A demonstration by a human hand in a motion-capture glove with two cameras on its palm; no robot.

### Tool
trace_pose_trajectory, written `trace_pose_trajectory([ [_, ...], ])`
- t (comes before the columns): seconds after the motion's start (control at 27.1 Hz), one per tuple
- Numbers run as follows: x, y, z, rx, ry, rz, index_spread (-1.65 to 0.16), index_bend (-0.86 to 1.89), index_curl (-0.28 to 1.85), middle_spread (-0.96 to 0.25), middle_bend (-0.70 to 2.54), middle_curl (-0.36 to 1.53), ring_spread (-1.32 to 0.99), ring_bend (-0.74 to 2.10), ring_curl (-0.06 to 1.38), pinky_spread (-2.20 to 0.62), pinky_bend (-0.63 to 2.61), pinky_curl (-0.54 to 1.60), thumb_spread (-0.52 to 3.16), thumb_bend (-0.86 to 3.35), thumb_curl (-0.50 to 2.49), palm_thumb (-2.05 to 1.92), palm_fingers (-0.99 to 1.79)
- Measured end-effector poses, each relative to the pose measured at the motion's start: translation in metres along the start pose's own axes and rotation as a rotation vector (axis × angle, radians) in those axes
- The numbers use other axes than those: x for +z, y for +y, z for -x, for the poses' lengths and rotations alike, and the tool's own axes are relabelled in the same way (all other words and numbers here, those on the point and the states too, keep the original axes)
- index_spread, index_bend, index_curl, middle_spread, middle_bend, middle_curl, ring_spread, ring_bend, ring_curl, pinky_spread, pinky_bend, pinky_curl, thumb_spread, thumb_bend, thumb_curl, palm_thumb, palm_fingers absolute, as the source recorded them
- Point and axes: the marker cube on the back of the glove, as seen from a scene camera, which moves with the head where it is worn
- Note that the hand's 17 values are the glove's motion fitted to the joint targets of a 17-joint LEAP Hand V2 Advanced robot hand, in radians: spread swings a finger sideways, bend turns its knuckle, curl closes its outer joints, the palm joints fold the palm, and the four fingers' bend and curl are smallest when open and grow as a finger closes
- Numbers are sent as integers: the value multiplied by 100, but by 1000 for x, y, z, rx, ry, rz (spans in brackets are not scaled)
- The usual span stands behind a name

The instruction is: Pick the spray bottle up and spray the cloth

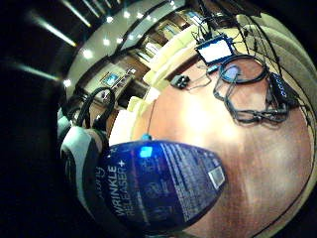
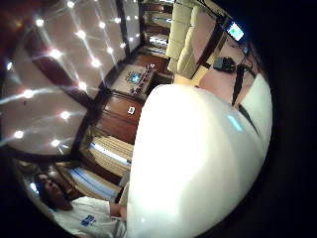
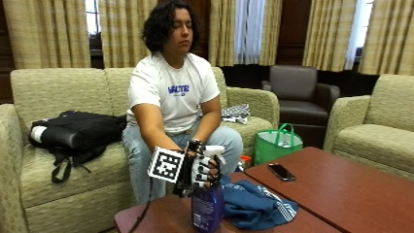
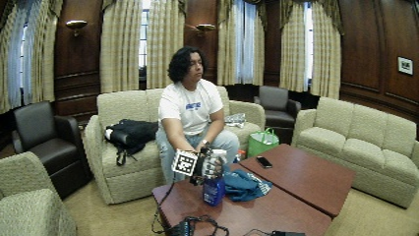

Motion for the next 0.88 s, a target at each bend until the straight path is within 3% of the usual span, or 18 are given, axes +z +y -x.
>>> trace_pose_trajectory([
  [0.44, -95, 39, 109, 74, -40, 84, -26, 43, 52, -20, 63, 54, -23, 62, 45, -29, 37, 38, 51, -2, 64, 91, 143],
  [0.88, -152, 3, 196, 17, 342, 311, -25, 45, 55, -20, 66, 54, -23, 64, 46, -30, 39, 39, 45, -2, 70, 90, 141],
])
